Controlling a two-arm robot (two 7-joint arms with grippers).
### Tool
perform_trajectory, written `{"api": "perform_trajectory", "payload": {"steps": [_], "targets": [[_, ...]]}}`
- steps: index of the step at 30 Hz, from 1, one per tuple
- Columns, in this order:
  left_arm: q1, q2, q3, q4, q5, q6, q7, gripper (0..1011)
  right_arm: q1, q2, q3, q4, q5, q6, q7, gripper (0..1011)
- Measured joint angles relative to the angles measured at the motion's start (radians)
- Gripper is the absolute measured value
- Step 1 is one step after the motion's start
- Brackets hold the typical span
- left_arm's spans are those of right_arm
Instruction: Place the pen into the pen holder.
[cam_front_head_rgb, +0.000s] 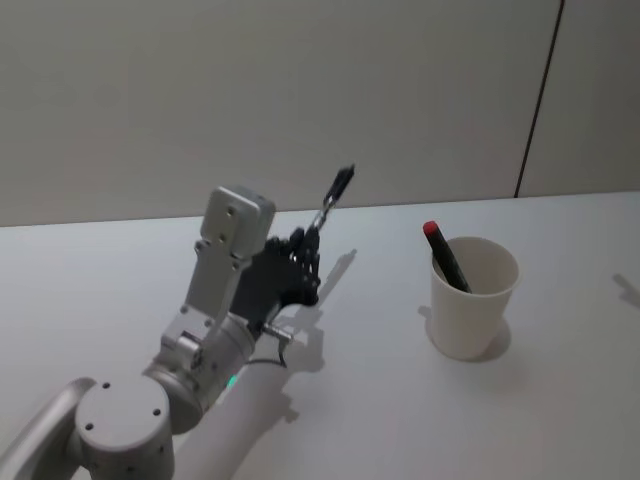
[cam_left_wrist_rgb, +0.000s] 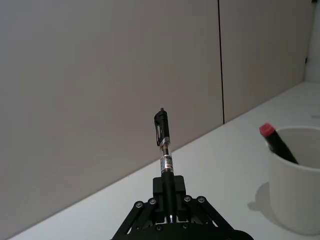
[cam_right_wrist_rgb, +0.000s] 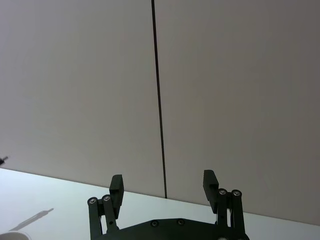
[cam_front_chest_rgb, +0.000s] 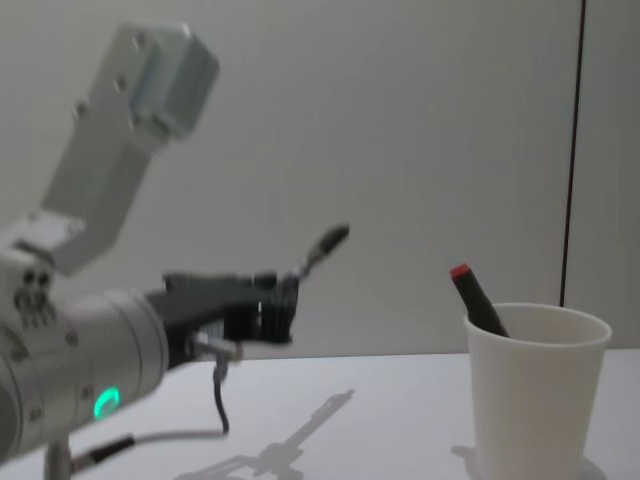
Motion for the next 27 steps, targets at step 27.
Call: {"api": "perform_trajectory", "payload": {"steps": [27], "targets": [[-0.018, -0.003, -0.03, -0.12, 0.038, -0.157, -0.04, 130, 0.084, -0.014, -0.021, -0.012, 0.162, 0.132, 0.057, 1002]]}}
